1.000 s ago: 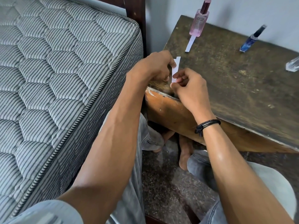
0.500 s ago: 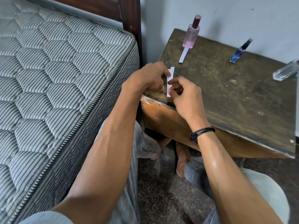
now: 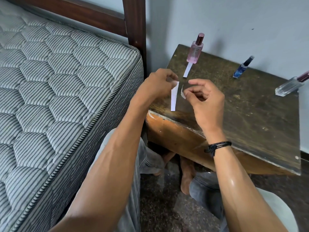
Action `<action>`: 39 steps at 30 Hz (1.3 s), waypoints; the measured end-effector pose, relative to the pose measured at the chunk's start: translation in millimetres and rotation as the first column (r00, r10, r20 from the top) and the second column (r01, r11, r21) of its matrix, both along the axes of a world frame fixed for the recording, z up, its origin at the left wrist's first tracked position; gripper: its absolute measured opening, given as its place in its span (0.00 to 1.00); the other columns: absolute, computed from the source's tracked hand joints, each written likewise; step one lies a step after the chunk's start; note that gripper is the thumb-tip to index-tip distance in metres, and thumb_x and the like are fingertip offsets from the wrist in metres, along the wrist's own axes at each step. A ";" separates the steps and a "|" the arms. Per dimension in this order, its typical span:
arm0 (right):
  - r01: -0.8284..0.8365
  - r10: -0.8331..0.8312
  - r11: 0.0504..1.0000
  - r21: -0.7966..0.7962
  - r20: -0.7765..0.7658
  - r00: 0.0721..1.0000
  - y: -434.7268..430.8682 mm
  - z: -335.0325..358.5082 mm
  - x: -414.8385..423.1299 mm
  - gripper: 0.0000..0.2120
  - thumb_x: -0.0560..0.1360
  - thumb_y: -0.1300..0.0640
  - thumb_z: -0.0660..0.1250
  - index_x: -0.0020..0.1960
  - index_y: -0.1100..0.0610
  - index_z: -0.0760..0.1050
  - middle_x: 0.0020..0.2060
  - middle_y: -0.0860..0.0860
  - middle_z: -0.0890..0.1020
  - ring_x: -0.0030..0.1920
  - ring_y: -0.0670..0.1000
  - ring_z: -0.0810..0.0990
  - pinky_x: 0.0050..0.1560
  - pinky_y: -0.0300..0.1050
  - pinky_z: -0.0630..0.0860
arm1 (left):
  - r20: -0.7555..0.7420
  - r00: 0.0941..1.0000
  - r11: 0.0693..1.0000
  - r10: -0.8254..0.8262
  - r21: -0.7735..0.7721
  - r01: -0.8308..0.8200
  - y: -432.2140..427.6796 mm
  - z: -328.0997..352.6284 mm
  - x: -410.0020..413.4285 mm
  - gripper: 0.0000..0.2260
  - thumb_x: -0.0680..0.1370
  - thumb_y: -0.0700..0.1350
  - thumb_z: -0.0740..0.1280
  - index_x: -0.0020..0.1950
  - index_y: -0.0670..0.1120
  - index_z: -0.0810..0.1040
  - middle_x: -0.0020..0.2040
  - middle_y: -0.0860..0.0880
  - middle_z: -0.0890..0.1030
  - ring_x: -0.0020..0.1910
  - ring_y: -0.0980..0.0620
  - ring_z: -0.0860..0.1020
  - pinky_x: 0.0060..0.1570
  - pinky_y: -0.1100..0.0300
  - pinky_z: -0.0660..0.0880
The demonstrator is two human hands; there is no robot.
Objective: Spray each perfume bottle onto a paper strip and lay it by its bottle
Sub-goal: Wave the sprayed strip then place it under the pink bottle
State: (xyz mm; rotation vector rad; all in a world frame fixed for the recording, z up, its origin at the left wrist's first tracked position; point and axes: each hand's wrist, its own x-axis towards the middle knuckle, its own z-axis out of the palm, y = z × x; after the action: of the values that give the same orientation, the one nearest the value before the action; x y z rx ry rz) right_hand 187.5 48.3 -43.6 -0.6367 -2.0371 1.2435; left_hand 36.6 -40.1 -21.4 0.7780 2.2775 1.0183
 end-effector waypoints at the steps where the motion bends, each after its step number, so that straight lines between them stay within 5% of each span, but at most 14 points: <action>1: -0.002 0.002 1.000 0.008 -0.007 1.000 0.7 0.9 0.3 0.12 0.76 0.62 0.75 0.56 0.51 0.81 0.42 0.43 0.87 0.45 0.44 0.86 0.50 0.34 0.78 | 0.093 0.994 0.997 0.056 0.044 -0.060 2.5 1.6 5.2 0.07 0.81 0.49 0.67 0.56 0.49 0.81 0.45 0.48 0.84 0.40 0.52 0.82 0.44 0.57 0.82; 4: -0.025 0.026 0.998 0.052 -0.023 0.999 1.5 4.3 1.6 0.13 0.76 0.63 0.75 0.56 0.49 0.81 0.44 0.43 0.86 0.46 0.45 0.86 0.50 0.35 0.79 | 0.304 0.947 0.985 0.103 0.098 -0.139 9.9 5.2 20.2 0.12 0.81 0.52 0.68 0.56 0.43 0.79 0.42 0.41 0.85 0.37 0.48 0.84 0.37 0.57 0.83; 6: -0.068 0.069 0.994 0.082 -0.020 0.997 1.0 6.2 3.1 0.14 0.76 0.64 0.75 0.57 0.49 0.81 0.45 0.44 0.86 0.47 0.45 0.86 0.51 0.35 0.79 | 0.376 0.920 0.978 0.112 0.121 -0.169 11.7 7.3 28.4 0.09 0.80 0.45 0.70 0.57 0.42 0.79 0.44 0.38 0.85 0.37 0.45 0.84 0.38 0.53 0.84; 9: -0.133 0.132 0.985 0.113 0.017 0.991 0.0 7.6 5.5 0.13 0.77 0.65 0.74 0.57 0.51 0.82 0.46 0.43 0.86 0.48 0.44 0.85 0.51 0.33 0.79 | 0.411 0.899 0.957 0.150 0.168 -0.236 11.6 8.5 30.4 0.12 0.76 0.32 0.67 0.58 0.41 0.80 0.52 0.38 0.83 0.43 0.40 0.85 0.39 0.50 0.84; 13: -0.085 0.087 0.995 0.057 -0.030 0.996 0.5 11.6 5.9 0.06 0.77 0.61 0.75 0.53 0.53 0.84 0.47 0.45 0.86 0.48 0.44 0.85 0.50 0.37 0.79 | 0.415 0.897 0.928 0.149 0.255 -0.272 8.0 11.3 26.9 0.18 0.75 0.30 0.68 0.63 0.40 0.78 0.50 0.39 0.84 0.39 0.47 0.83 0.35 0.57 0.80; 17: 0.178 -0.188 0.942 -0.285 -0.006 0.982 16.9 14.9 8.8 0.04 0.77 0.53 0.75 0.51 0.49 0.85 0.48 0.47 0.87 0.44 0.45 0.84 0.41 0.41 0.80 | 0.496 0.868 0.911 0.033 0.343 -0.230 7.7 13.3 30.3 0.21 0.75 0.28 0.68 0.68 0.38 0.73 0.45 0.37 0.85 0.43 0.41 0.84 0.48 0.47 0.82; 20: 0.158 -0.137 0.834 -0.529 0.079 0.987 33.5 12.0 16.2 0.09 0.75 0.48 0.77 0.53 0.50 0.87 0.47 0.48 0.89 0.40 0.44 0.83 0.37 0.38 0.77 | 0.492 0.869 0.912 -0.053 0.378 -0.158 11.3 14.1 38.6 0.23 0.75 0.27 0.68 0.69 0.38 0.72 0.46 0.36 0.85 0.39 0.44 0.83 0.42 0.53 0.82; 25: 0.195 -0.172 0.864 -0.464 0.092 0.981 39.9 10.1 18.1 0.03 0.76 0.57 0.77 0.48 0.50 0.86 0.40 0.50 0.88 0.38 0.48 0.84 0.33 0.36 0.74 | 0.501 0.858 0.929 -0.112 0.360 -0.089 19.1 11.5 56.1 0.25 0.75 0.29 0.71 0.71 0.39 0.71 0.47 0.32 0.84 0.38 0.44 0.82 0.33 0.60 0.80; 28: 0.235 -0.218 0.884 -0.405 0.087 0.972 43.7 9.3 19.8 0.06 0.75 0.60 0.77 0.45 0.49 0.85 0.37 0.47 0.87 0.35 0.45 0.83 0.33 0.35 0.75 | 0.463 0.878 0.942 -0.123 0.333 -0.044 22.8 7.8 62.0 0.25 0.75 0.31 0.72 0.70 0.40 0.72 0.44 0.35 0.85 0.33 0.53 0.80 0.30 0.65 0.73; 33: 0.322 -0.312 0.870 -0.374 0.090 0.946 55.3 6.6 25.9 0.04 0.75 0.60 0.77 0.45 0.52 0.84 0.38 0.47 0.85 0.34 0.42 0.80 0.35 0.34 0.75 | 0.361 0.914 0.964 -0.184 0.249 0.096 27.3 2.7 65.1 0.29 0.72 0.30 0.74 0.71 0.42 0.71 0.41 0.39 0.86 0.39 0.48 0.82 0.48 0.49 0.81; 39: 0.430 -0.408 0.811 -0.396 0.142 0.902 66.1 0.7 33.0 0.03 0.76 0.60 0.76 0.46 0.53 0.84 0.38 0.49 0.85 0.30 0.40 0.77 0.32 0.33 0.75 | 0.319 0.912 0.966 -0.257 0.116 0.232 28.2 -2.6 66.6 0.32 0.70 0.29 0.74 0.72 0.45 0.71 0.40 0.40 0.86 0.39 0.45 0.84 0.48 0.54 0.82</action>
State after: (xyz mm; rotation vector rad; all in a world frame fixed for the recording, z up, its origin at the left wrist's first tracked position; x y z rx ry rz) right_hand 220.5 114.4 -42.8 -1.2598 -1.5409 1.4019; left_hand 103.2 -11.9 -24.0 0.8291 1.8140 1.0337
